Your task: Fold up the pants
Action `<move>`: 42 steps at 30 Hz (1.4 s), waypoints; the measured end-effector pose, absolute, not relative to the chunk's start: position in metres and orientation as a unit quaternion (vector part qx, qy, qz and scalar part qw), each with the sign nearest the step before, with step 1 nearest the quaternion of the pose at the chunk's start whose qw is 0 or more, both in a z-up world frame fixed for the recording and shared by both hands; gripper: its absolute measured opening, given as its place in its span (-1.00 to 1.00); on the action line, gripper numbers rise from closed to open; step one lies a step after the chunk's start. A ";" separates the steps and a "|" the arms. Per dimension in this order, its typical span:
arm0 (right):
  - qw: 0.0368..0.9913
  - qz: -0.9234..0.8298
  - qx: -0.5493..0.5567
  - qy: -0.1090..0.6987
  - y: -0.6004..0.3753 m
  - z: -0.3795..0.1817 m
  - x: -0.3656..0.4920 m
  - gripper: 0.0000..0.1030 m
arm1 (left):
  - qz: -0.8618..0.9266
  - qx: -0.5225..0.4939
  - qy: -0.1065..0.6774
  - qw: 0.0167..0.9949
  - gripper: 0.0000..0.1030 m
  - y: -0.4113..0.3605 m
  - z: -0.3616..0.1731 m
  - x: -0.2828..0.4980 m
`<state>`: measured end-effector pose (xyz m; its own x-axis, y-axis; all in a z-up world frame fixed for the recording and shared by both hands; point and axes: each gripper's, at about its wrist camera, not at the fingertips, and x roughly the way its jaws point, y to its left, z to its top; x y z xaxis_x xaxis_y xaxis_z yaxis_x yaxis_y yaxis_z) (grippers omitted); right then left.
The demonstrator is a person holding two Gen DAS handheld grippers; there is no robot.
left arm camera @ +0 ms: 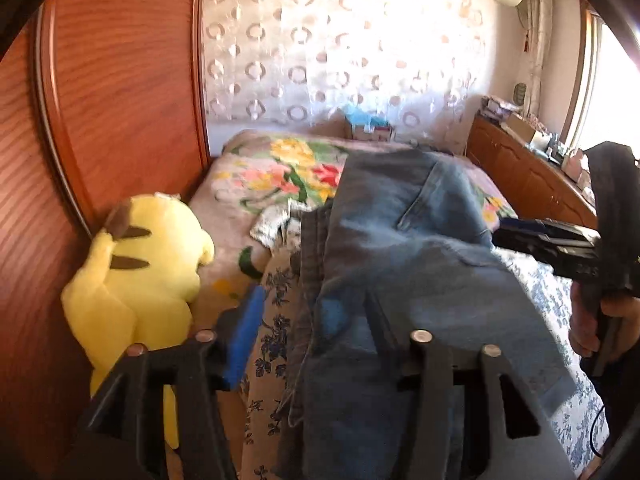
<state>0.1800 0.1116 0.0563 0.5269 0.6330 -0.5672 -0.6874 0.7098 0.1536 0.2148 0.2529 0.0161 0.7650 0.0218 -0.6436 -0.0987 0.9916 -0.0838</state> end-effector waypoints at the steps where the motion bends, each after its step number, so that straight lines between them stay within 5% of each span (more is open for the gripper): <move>1: 0.875 0.378 -0.045 0.300 0.104 0.060 0.167 0.13 | 0.034 -0.052 0.334 0.941 0.23 0.249 0.023 0.212; 4: 0.889 0.363 -0.047 0.275 0.077 0.066 0.117 0.13 | 0.029 -0.041 0.302 0.952 0.54 0.234 0.041 0.195; 13: 0.929 0.293 -0.042 0.222 -0.007 0.071 -0.025 0.35 | -0.017 -0.013 0.249 0.968 0.77 0.151 0.058 0.138; 17: 0.940 0.270 -0.043 0.203 -0.028 0.073 -0.074 0.65 | -0.037 -0.005 0.239 0.970 0.80 0.112 0.060 0.119; 42: 0.966 0.190 -0.019 0.172 -0.068 0.056 -0.212 0.66 | -0.021 0.007 0.245 0.969 0.82 0.024 0.049 0.050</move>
<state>-0.2119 -0.0680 0.0557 0.8683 0.3615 -0.3396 -0.3747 0.9267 0.0285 0.0497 0.0243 0.0488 0.8790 -0.0377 -0.4753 0.0446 0.9990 0.0033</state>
